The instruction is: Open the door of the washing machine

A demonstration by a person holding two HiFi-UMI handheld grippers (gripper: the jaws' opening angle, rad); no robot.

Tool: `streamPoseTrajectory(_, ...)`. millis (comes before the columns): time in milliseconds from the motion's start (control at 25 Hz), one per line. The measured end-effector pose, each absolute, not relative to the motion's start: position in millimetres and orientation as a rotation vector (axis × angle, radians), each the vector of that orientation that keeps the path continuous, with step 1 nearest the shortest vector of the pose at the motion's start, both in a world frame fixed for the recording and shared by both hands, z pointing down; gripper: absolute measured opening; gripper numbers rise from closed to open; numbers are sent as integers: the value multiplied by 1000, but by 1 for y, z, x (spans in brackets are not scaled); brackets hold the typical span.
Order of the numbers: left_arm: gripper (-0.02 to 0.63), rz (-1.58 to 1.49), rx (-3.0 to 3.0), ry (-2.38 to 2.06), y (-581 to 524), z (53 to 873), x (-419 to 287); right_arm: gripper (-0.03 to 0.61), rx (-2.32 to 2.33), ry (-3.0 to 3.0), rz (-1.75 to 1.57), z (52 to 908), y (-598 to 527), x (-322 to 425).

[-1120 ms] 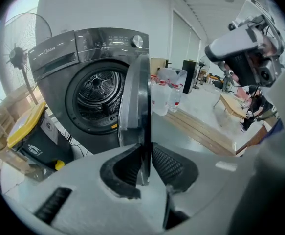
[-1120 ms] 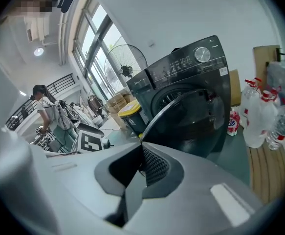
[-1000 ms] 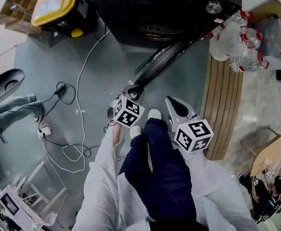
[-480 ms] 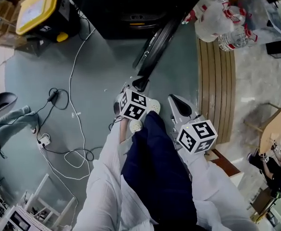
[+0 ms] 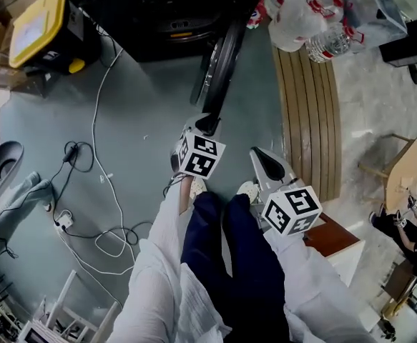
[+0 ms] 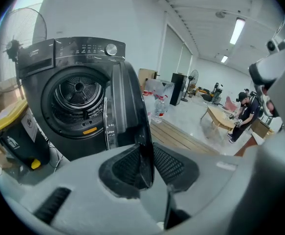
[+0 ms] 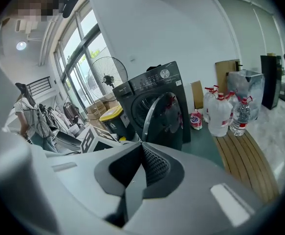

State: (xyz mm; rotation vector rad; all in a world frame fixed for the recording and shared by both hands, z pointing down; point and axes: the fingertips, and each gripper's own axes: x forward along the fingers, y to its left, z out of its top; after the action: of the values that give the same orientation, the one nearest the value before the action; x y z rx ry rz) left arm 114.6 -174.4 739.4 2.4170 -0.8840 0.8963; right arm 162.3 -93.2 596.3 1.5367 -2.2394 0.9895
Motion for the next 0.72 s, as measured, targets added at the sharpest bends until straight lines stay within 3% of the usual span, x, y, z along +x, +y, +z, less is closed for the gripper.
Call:
streamPoseTrajectory(280, 103, 943, 2457, -768, -152, 737, 151, 9, 1542, -2213, 1021, 597, -78, 185)
streamPoseTrajectory(480, 192, 905, 2451, -667, -129, 725, 177, 9, 1542, -2223, 1009, 584, -73, 208)
streamPoseTrajectory(720, 178, 782, 2327, -738, -90, 675, 155, 9, 1522, -2263, 980, 547, -61, 227)
